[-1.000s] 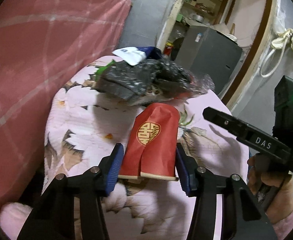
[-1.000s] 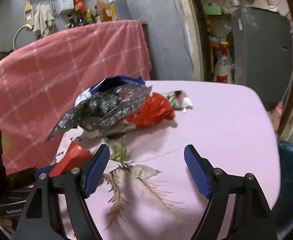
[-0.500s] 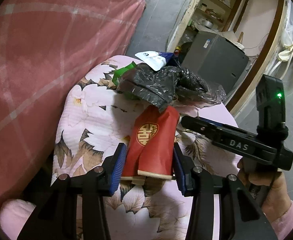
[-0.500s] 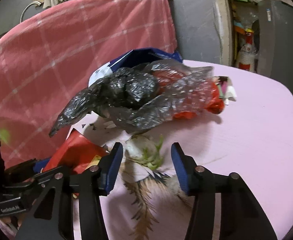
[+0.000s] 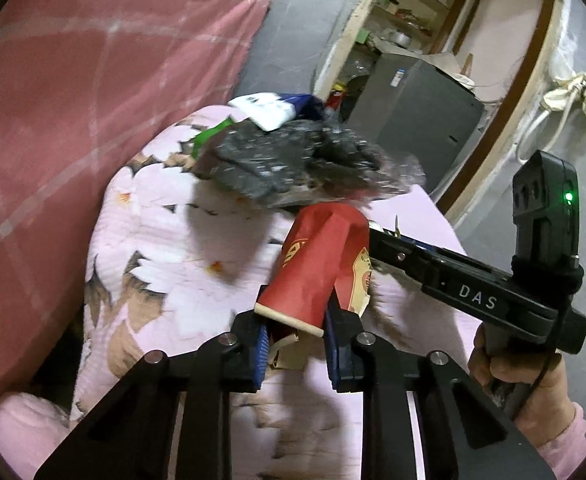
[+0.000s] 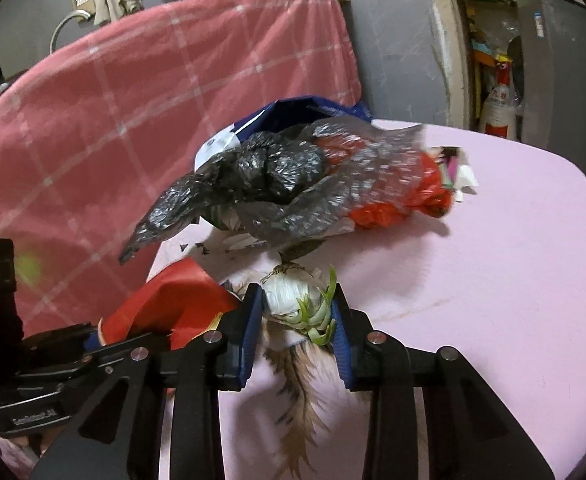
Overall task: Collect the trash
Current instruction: 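Move both items over the blue bin and open both grippers to drop them, then return both tools to the black plastic bags on the table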
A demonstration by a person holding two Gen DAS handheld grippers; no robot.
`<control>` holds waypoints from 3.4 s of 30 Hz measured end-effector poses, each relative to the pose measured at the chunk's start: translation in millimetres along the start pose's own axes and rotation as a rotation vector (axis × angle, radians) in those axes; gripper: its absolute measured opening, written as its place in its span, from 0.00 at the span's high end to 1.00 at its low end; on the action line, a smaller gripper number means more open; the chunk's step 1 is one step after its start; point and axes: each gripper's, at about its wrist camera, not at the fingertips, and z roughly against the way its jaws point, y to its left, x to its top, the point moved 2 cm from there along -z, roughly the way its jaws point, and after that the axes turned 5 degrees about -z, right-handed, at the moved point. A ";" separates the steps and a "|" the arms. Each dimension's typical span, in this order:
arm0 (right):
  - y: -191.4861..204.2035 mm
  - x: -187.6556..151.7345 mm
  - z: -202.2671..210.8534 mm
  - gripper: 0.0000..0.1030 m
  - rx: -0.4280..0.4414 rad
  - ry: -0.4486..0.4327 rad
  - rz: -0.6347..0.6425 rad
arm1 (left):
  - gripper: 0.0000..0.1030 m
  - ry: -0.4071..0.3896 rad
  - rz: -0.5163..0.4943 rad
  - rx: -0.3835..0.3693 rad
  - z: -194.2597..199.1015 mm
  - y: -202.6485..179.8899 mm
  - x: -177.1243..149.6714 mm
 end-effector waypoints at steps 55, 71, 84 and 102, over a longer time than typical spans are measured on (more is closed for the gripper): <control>-274.3 -122.7 189.7 0.69 -0.571 -0.435 -0.396 | 0.74 0.078 -0.344 -0.153 -227.0 -298.8 -24.2; -282.4 -126.9 200.9 0.64 -0.565 -0.438 -0.431 | 0.68 0.095 -0.355 -0.191 -228.7 -296.9 -26.2; -256.3 -109.2 239.7 0.49 -0.618 -0.539 -0.389 | 0.56 0.033 -0.309 -0.236 -203.0 -295.6 -13.2; -168.5 -67.0 265.7 0.12 -0.584 -0.700 -0.267 | 0.05 -0.288 -0.234 -0.118 -83.6 -220.3 45.3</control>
